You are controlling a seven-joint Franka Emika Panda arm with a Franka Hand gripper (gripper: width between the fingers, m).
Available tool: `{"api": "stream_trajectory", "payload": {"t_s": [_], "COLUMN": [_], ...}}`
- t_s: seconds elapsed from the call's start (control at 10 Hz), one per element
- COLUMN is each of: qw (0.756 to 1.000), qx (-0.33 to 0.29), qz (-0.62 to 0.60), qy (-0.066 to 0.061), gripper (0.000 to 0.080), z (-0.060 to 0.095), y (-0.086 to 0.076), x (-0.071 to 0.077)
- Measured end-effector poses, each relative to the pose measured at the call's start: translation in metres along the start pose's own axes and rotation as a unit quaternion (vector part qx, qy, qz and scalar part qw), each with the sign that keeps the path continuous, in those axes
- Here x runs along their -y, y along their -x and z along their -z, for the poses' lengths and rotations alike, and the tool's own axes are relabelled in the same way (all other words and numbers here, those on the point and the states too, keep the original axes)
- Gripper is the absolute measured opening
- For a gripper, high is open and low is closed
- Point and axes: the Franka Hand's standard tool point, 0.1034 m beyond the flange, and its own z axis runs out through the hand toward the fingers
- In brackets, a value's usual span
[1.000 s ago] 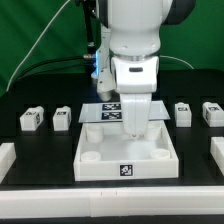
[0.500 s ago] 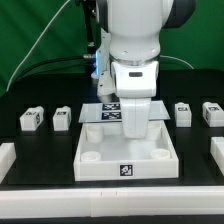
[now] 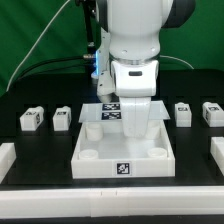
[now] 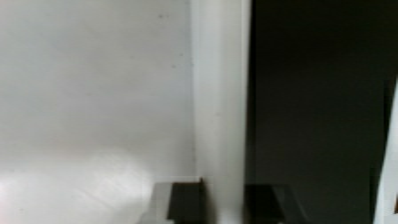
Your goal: Assemble one leg
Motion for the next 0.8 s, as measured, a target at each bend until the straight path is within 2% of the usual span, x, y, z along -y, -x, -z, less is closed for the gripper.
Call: {"api": "stream_trajectory", "payload": {"t_s": [0.8], "qw": [1.000], "qx": [-0.001], "qz": [-0.001], "qy": [0.004], "gripper": [0.0080], "z": [0.0006], "y": [-0.0014], "x": [-0.0023]}}
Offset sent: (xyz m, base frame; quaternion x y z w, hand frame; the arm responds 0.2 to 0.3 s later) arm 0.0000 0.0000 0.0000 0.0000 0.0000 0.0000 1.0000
